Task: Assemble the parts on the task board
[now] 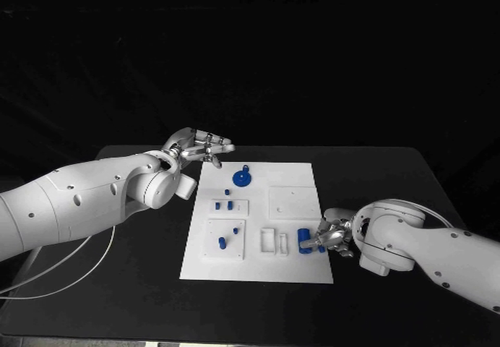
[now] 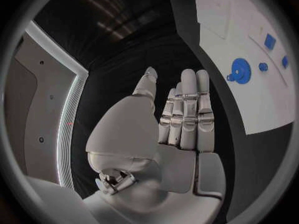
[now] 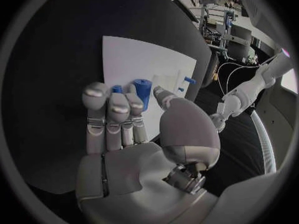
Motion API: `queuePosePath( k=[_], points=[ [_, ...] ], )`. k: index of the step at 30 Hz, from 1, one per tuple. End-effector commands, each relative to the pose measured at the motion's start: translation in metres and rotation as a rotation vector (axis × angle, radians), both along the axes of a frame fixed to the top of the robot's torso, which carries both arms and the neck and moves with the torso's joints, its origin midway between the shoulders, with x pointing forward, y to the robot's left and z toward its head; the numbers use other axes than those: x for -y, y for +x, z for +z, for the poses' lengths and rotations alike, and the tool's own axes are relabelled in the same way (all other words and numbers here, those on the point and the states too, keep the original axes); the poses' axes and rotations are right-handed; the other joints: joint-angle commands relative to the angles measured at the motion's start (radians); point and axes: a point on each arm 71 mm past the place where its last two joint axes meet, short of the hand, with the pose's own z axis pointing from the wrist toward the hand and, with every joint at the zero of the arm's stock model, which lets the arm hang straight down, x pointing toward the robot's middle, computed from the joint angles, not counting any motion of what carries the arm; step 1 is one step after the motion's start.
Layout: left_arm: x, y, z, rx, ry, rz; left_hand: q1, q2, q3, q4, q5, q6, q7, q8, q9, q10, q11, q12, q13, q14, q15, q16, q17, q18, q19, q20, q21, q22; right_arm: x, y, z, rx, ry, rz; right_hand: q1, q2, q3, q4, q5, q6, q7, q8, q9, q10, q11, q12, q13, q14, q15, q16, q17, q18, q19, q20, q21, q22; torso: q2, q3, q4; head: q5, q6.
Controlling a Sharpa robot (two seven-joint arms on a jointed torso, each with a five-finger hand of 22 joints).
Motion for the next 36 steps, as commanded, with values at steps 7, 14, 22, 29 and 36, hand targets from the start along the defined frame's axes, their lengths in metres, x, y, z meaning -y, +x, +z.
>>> queuePosePath(
  k=[7, 14, 22, 29, 36],
  points=[
    [0.003, -0.001, 0.001, 0.001, -0.019, -0.028, 0.001, 0.011, -0.007, 0.002, -0.004, -0.004, -0.003, -0.002, 0.001, -0.002, 0.002, -0.002, 0.001, 0.005, 0.005, -0.003, -0.002, -0.008, 0.004, 0.001, -0.001, -0.002, -0.006, 0.003, -0.005, 0.038, -0.048, -0.01, 0.002, -0.011, 0.001, -0.006, -0.006, -0.017, 0.004, -0.003, -0.005, 0.0, 0.004, 0.012, 0.01, 0.007, 0.004, 0.003, 0.006, -0.011, 0.05, 0.0, -0.002, 0.011, 0.001, -0.0007, 0.0003, 0.003, -0.005],
    [0.004, -0.001, 0.001, -0.003, -0.021, -0.035, 0.0, 0.012, -0.009, 0.003, -0.005, -0.005, -0.003, -0.002, 0.001, -0.002, 0.002, -0.002, 0.001, 0.005, 0.005, -0.004, -0.002, -0.007, 0.004, 0.001, -0.002, -0.003, -0.017, 0.006, -0.006, 0.065, -0.056, -0.001, -0.001, -0.016, -0.007, 0.015, -0.006, -0.021, 0.004, -0.003, -0.007, -0.001, 0.005, 0.013, 0.011, 0.007, 0.004, 0.002, 0.009, -0.01, 0.053, 0.001, -0.004, 0.02, 0.001, -0.0012, 0.002, 0.006, -0.007],
    [0.005, -0.002, 0.0, -0.008, -0.021, -0.039, -0.002, 0.013, -0.011, 0.005, -0.005, -0.007, -0.002, -0.003, 0.001, -0.002, 0.002, -0.002, 0.001, 0.005, 0.005, -0.004, -0.002, -0.007, 0.004, 0.002, -0.002, -0.004, -0.026, 0.012, -0.011, 0.081, -0.061, -0.006, -0.009, -0.018, -0.064, 0.065, -0.006, -0.037, 0.007, -0.003, -0.01, -0.004, 0.007, 0.01, 0.009, 0.008, 0.005, -0.001, 0.01, -0.01, 0.054, 0.002, -0.008, 0.027, 0.001, -0.0021, 0.0025, 0.012, -0.01],
    [0.005, -0.002, 0.0, -0.012, -0.019, -0.039, -0.002, 0.013, -0.011, 0.005, -0.005, -0.007, -0.002, -0.003, 0.001, -0.002, 0.002, -0.002, 0.001, 0.005, 0.005, -0.004, -0.002, -0.007, 0.004, 0.002, -0.002, -0.004, -0.036, 0.015, -0.012, 0.077, -0.056, 0.006, 0.013, -0.019, -0.076, 0.076, -0.006, -0.044, 0.01, -0.003, -0.012, -0.006, 0.008, 0.008, 0.008, 0.008, 0.006, -0.002, 0.012, -0.009, 0.054, 0.003, -0.01, 0.033, 0.002, -0.0023, 0.0002, 0.016, -0.011],
    [0.006, -0.002, 0.0, -0.015, -0.019, -0.042, 0.001, 0.012, -0.011, 0.004, -0.003, -0.009, -0.002, -0.003, 0.001, -0.001, 0.002, -0.002, 0.001, 0.006, 0.005, -0.004, -0.003, -0.007, 0.005, 0.001, -0.001, -0.006, -0.044, 0.012, -0.024, 0.035, -0.071, 0.034, 0.033, -0.022, -0.029, 0.009, -0.005, -0.05, 0.014, -0.002, -0.038, -0.007, 0.011, 0.009, 0.008, 0.009, 0.009, -0.003, 0.013, -0.008, 0.055, 0.006, -0.012, 0.039, 0.001, -0.0008, -0.0012, 0.017, -0.013]
  ],
)
